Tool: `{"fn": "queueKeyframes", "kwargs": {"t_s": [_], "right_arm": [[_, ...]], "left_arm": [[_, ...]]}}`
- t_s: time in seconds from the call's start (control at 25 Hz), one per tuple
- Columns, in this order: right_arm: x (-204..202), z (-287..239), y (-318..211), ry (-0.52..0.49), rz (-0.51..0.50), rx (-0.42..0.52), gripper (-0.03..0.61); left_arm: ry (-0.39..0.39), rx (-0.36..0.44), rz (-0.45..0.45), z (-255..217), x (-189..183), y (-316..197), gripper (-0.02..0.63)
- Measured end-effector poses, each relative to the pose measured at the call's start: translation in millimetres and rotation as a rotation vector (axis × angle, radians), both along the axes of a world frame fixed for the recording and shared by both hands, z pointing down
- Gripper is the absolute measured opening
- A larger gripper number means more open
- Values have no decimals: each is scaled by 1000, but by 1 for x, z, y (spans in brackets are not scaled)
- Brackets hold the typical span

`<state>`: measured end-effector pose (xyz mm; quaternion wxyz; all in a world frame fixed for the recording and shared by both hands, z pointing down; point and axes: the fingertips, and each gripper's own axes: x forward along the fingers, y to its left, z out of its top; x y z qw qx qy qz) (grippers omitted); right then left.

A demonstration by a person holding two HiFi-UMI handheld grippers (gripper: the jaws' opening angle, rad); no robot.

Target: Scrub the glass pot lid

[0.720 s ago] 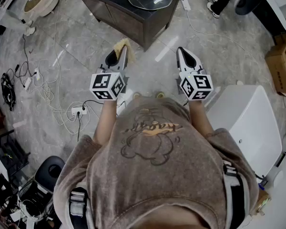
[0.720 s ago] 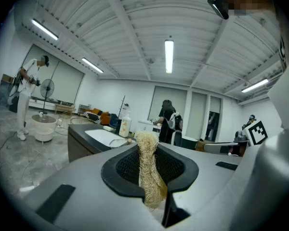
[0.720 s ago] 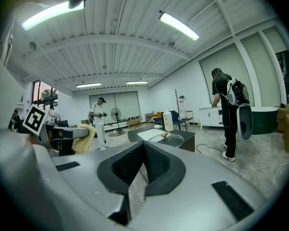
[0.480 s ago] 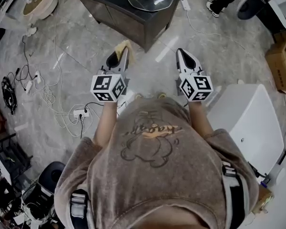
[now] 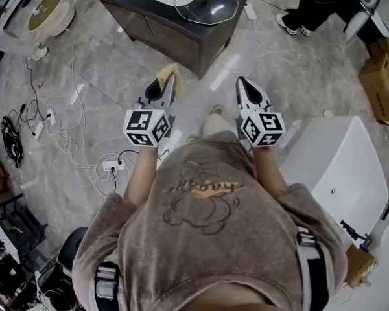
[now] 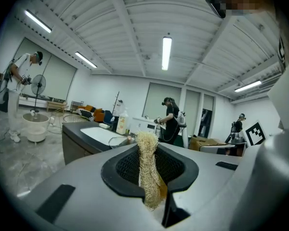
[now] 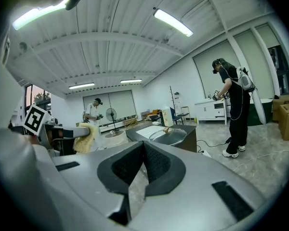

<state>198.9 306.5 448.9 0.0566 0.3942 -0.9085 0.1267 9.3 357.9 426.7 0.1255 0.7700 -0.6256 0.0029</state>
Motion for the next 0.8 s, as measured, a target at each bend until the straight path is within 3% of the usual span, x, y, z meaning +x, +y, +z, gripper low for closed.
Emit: {"fn": "queueKeyframes", "kwargs": {"t_s": [0.28,0.8], "right_arm": [[-24,8,-39,15,9,5,2],[-77,5,-187,30,-41,3,2]], "left_arm": [[4,6,10,10,-22,-41,71],[14,11,-34,6,-73,-187,71]]}}
